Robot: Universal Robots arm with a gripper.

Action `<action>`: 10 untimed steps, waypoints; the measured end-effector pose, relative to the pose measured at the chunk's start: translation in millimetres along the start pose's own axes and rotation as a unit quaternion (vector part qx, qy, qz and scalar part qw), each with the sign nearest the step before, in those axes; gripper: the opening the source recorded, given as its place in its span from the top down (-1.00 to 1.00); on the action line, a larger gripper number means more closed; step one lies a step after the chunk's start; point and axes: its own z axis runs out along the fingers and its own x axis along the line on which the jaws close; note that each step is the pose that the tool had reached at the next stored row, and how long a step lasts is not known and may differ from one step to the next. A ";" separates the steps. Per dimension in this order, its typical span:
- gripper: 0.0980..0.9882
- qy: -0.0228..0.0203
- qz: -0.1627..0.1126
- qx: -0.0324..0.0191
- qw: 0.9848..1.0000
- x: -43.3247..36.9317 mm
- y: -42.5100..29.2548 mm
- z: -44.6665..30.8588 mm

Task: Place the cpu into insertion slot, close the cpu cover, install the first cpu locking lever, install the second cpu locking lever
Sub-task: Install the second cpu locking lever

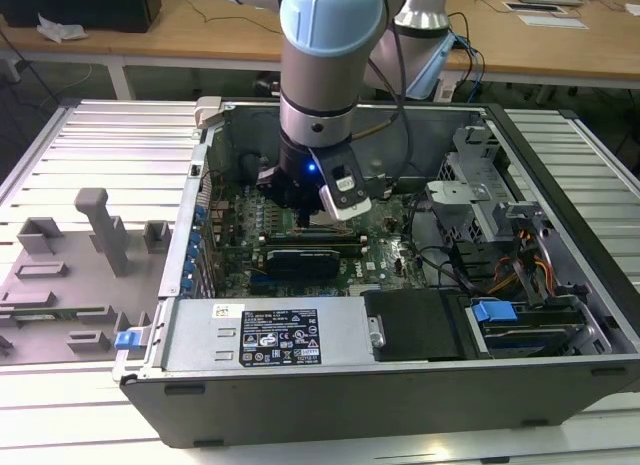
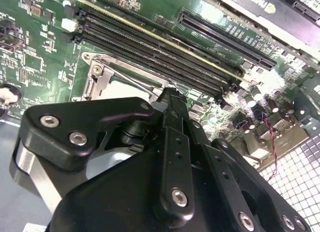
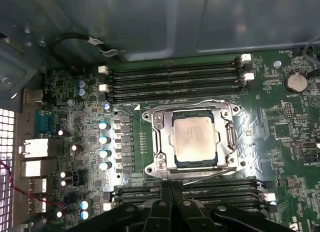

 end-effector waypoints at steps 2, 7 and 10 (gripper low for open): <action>0.98 0.001 -0.003 -0.009 1.000 0.5 -3.5 1.1; 0.98 0.003 -0.008 -0.023 1.000 1.8 -7.8 4.8; 0.98 0.004 -0.011 -0.030 0.999 3.3 -9.6 9.4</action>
